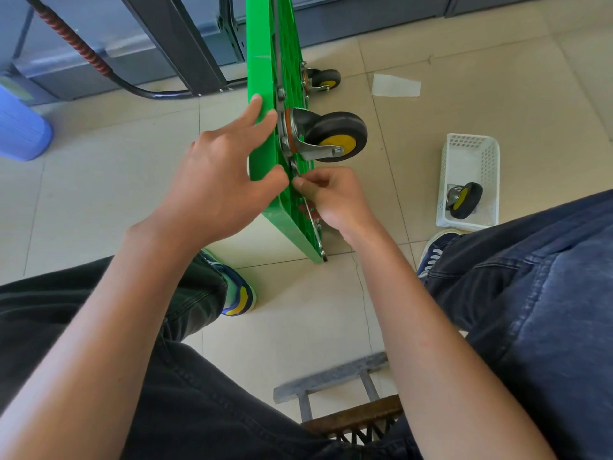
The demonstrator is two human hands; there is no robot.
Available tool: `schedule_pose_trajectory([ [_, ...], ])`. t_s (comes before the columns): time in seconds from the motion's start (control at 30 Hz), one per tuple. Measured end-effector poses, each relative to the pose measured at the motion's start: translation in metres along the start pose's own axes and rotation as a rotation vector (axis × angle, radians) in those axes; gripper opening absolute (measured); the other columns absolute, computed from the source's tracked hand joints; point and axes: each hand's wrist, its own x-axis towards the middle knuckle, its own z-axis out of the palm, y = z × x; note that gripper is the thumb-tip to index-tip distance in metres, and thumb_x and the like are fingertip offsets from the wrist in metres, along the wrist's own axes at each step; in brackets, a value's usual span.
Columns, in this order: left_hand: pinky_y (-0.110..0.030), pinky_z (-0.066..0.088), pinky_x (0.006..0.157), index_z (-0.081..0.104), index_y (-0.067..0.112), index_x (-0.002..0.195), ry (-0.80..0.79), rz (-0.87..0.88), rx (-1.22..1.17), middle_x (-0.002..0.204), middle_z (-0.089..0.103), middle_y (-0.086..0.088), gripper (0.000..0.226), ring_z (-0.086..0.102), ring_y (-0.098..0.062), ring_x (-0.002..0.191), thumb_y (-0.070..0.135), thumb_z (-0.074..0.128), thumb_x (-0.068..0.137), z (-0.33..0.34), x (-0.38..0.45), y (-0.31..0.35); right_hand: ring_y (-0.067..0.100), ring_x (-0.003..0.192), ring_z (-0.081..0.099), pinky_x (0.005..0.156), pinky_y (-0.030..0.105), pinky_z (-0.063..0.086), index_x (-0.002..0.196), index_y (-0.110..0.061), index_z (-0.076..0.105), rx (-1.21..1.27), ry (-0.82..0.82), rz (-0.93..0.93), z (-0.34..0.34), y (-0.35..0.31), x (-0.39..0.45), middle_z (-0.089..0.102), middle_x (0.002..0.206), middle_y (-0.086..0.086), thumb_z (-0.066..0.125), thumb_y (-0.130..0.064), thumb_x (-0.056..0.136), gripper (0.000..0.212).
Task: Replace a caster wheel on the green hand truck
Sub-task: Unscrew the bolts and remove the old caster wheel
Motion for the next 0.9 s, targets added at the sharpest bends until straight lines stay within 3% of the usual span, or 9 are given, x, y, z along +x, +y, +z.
schedule_pose_trajectory([
  [0.07, -0.050, 0.052, 0.100, 0.046, 0.022, 0.151, 0.000, 0.002, 0.004, 0.162, 0.033, 0.003, 0.070, 0.059, -0.029, 0.124, 0.039, 0.053, 0.084, 0.000, 0.000, 0.000, 0.018, 0.083, 0.071, 0.075, 0.032, 0.059, 0.097, -0.014, 0.075, -0.068, 0.047, -0.118, 0.003, 0.013, 0.004, 0.073, 0.089, -0.002, 0.068, -0.015, 0.097, 0.007],
  [0.17, -0.049, 0.052, 0.100, 0.045, 0.023, 0.151, -0.005, 0.000, 0.012, 0.162, 0.032, 0.004, 0.070, 0.060, -0.029, 0.121, 0.040, 0.052, 0.084, -0.001, -0.001, 0.001, 0.017, 0.094, 0.070, 0.090, 0.038, 0.057, 0.109, -0.010, 0.076, -0.146, 0.135, -0.268, 0.007, 0.027, 0.007, 0.072, 0.098, -0.004, 0.067, -0.008, 0.095, 0.016],
  [0.23, -0.048, 0.052, 0.099, 0.045, 0.023, 0.151, -0.006, 0.004, 0.015, 0.162, 0.032, 0.003, 0.069, 0.061, -0.030, 0.119, 0.040, 0.052, 0.084, -0.001, -0.001, 0.001, 0.019, 0.095, 0.068, 0.090, 0.039, 0.056, 0.109, -0.008, 0.077, -0.217, 0.189, -0.381, 0.007, 0.031, 0.010, 0.072, 0.100, 0.000, 0.067, -0.008, 0.093, 0.019],
  [0.4, -0.047, 0.052, 0.098, 0.045, 0.023, 0.151, -0.007, -0.002, 0.025, 0.162, 0.032, 0.004, 0.070, 0.062, -0.033, 0.116, 0.040, 0.052, 0.084, -0.002, -0.002, 0.001, 0.010, 0.087, 0.062, 0.080, 0.018, 0.048, 0.109, -0.007, 0.077, -0.320, 0.221, -0.478, 0.003, 0.038, 0.013, 0.067, 0.095, -0.004, 0.068, -0.010, 0.094, 0.018],
  [0.53, -0.045, 0.052, 0.099, 0.045, 0.023, 0.152, -0.013, -0.003, 0.029, 0.163, 0.031, 0.004, 0.071, 0.063, -0.032, 0.115, 0.040, 0.051, 0.084, -0.002, -0.002, 0.002, 0.012, 0.088, 0.064, 0.080, 0.010, 0.047, 0.112, -0.009, 0.078, -0.314, 0.177, -0.352, 0.003, 0.046, 0.009, 0.075, 0.101, 0.004, 0.069, -0.015, 0.096, 0.019],
  [0.63, -0.048, 0.052, 0.099, 0.044, 0.023, 0.152, -0.020, -0.002, 0.027, 0.163, 0.031, 0.005, 0.070, 0.062, -0.032, 0.117, 0.040, 0.052, 0.085, -0.003, -0.001, 0.001, 0.020, 0.085, 0.072, 0.081, 0.037, 0.060, 0.109, -0.010, 0.079, -0.189, 0.125, -0.197, -0.001, 0.046, 0.006, 0.078, 0.097, 0.003, 0.068, -0.021, 0.097, 0.020],
  [0.7, -0.048, 0.052, 0.098, 0.044, 0.022, 0.152, -0.023, 0.008, 0.026, 0.163, 0.031, 0.003, 0.068, 0.063, -0.033, 0.115, 0.037, 0.054, 0.087, -0.003, -0.002, 0.000, 0.023, 0.078, 0.074, 0.074, 0.043, 0.063, 0.108, -0.007, 0.077, -0.075, 0.084, -0.067, -0.005, 0.039, 0.004, 0.077, 0.095, 0.007, 0.069, -0.020, 0.097, 0.019],
  [0.9, -0.047, 0.054, 0.096, 0.045, 0.020, 0.151, -0.035, 0.015, 0.023, 0.163, 0.030, 0.001, 0.069, 0.063, -0.031, 0.114, 0.040, 0.050, 0.085, -0.003, -0.001, 0.001, 0.023, 0.063, 0.070, 0.057, 0.036, 0.062, 0.104, 0.010, 0.068, 0.348, -0.146, 0.305, -0.016, 0.004, -0.007, 0.070, 0.090, 0.020, 0.067, -0.013, 0.098, 0.023],
])
